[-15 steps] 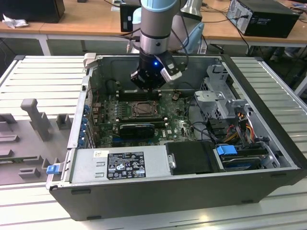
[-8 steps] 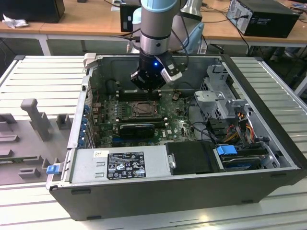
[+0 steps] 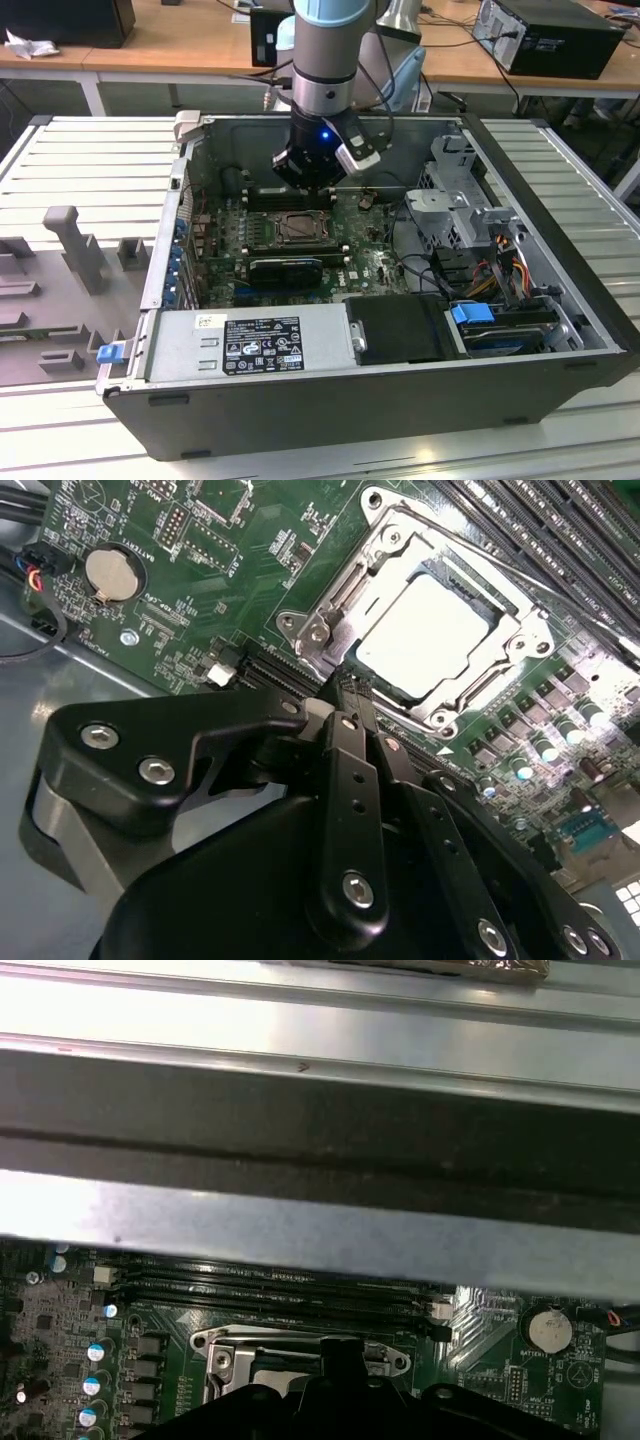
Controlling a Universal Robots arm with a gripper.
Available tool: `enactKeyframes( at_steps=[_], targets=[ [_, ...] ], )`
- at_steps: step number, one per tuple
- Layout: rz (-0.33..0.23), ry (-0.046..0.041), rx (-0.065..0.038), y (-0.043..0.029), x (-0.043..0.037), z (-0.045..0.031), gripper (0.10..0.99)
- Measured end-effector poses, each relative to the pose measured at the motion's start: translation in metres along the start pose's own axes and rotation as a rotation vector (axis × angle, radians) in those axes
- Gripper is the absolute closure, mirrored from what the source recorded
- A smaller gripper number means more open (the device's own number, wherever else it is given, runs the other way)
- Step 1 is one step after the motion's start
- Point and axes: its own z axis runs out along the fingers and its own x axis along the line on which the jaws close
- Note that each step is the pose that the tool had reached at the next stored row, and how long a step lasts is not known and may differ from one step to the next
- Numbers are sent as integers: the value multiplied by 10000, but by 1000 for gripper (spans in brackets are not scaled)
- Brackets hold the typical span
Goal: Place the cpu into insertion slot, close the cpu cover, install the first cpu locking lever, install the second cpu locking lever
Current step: 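Install the second cpu locking lever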
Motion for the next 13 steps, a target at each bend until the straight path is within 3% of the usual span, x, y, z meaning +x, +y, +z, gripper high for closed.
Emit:
enactKeyframes(
  at_steps=[2,5,9,10,11,13],
  targets=[
    [0,2,17,-7,1,-13,980],
    [1,2,16,0,1,-117,980],
    [1,0,14,5,1,-193,980],
    [10,1,29,1,1,-193,980],
    [16,11,124,-26,5,-194,980],
    [18,15,165,-64,8,-195,980]
  ],
)
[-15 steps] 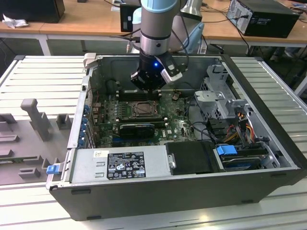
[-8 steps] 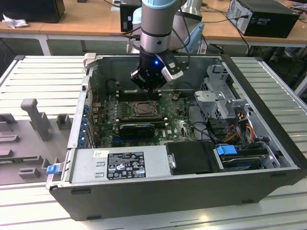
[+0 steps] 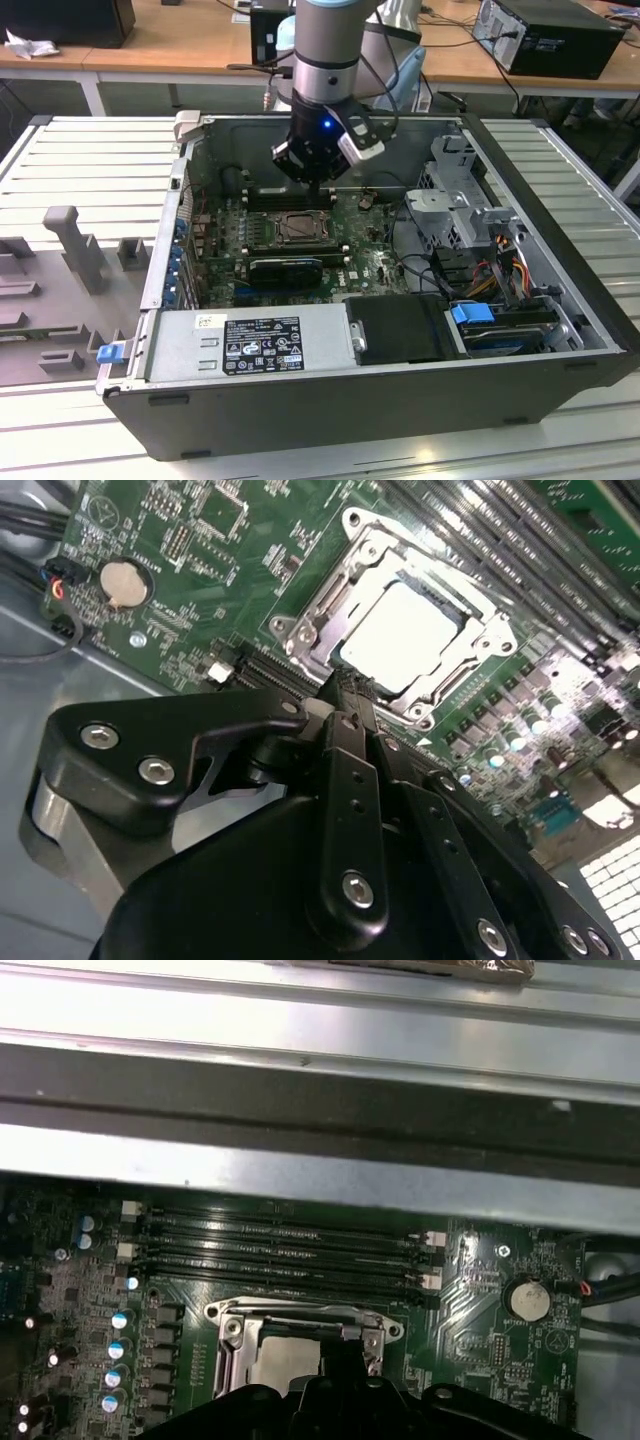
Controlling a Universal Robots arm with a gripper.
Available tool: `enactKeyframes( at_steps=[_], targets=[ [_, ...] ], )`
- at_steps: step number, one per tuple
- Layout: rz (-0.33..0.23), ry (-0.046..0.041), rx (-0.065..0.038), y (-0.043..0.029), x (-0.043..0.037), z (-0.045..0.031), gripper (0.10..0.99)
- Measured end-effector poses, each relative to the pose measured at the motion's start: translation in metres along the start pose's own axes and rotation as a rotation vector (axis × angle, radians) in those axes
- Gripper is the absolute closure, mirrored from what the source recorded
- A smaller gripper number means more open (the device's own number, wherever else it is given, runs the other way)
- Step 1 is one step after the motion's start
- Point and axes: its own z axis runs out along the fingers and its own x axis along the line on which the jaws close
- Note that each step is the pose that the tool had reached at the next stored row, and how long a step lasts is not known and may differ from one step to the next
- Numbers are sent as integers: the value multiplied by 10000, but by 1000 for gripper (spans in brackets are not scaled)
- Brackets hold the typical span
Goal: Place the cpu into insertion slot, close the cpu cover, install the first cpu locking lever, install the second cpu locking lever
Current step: 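Install the second cpu locking lever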
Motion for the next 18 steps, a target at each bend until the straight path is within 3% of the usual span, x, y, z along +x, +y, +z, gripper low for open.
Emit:
enactKeyframes(
  at_steps=[9,18],
  targets=[
    [1,13,150,-138,12,-2,980],
    [4,21,236,-268,25,7,980]
  ],
)
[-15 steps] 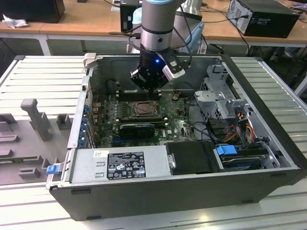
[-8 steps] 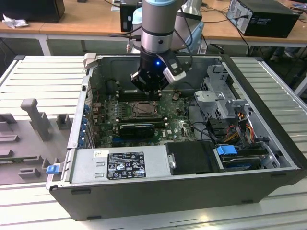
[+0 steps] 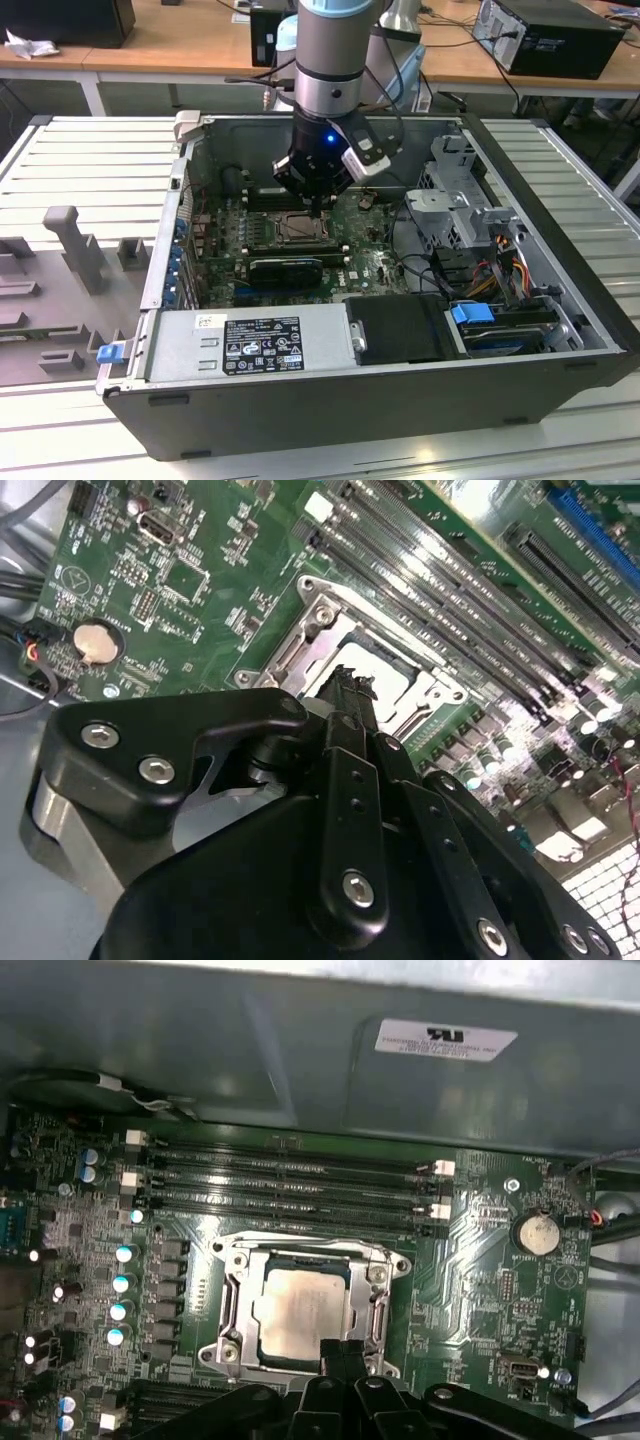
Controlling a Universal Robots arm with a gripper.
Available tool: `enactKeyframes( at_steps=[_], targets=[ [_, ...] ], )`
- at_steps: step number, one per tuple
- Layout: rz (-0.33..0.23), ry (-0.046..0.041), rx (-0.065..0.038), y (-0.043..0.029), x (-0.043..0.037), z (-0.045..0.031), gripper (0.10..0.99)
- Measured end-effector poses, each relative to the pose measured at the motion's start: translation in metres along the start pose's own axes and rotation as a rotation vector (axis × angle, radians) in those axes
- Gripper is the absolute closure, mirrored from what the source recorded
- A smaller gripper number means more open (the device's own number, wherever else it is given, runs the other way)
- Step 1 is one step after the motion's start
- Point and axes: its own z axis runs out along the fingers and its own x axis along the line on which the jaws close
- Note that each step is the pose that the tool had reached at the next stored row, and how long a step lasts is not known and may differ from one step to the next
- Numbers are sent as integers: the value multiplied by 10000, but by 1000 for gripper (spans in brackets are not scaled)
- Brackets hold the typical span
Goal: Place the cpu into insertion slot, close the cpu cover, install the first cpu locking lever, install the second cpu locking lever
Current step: 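Install the second cpu locking lever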
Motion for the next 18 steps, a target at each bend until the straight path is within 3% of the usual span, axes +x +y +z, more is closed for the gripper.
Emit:
enactKeyframes(
  at_steps=[7,18],
  targets=[
    [9,7,59,-36,3,2,980],
    [9,4,55,-35,3,-101,980]
  ],
)
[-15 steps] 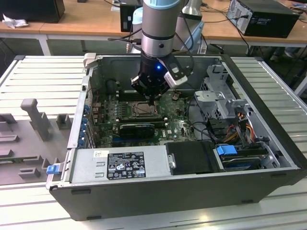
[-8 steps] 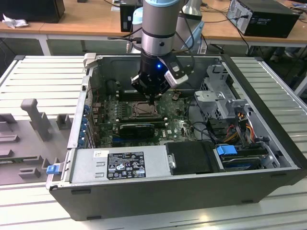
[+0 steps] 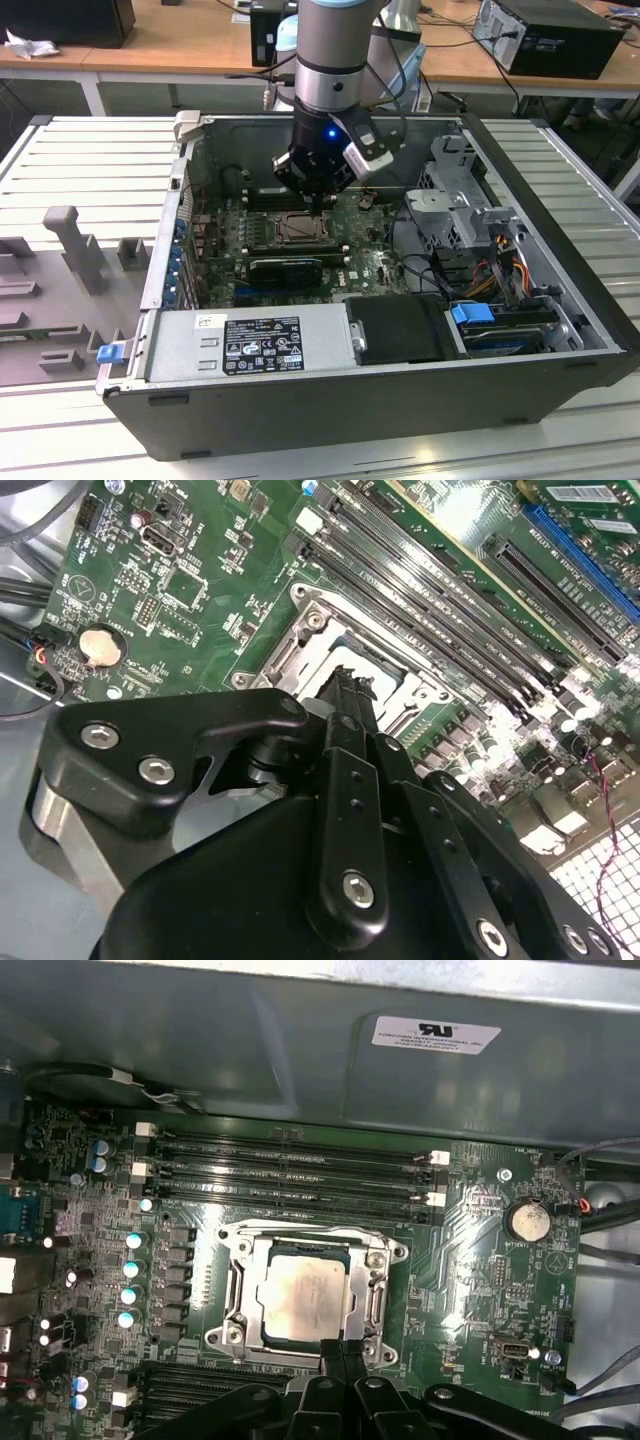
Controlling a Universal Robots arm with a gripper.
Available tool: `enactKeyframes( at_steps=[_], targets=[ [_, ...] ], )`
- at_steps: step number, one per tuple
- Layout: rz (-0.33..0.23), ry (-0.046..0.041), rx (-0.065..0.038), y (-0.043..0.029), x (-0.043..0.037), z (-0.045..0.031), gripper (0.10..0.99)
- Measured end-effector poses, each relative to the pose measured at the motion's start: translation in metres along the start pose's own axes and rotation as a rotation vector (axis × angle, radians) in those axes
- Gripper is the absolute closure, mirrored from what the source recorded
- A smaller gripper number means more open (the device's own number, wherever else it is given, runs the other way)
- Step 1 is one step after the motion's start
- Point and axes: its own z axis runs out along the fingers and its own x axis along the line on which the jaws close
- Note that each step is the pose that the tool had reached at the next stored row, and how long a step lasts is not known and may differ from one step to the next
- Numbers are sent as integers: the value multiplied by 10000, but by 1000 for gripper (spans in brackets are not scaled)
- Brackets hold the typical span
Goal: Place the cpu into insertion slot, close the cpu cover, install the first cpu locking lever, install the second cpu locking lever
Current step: 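Install the second cpu locking lever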
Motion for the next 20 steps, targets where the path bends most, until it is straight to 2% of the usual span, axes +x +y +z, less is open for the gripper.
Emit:
enactKeyframes(
  at_steps=[20],
  targets=[
    [1,2,11,-59,6,-2,980]
  ],
)
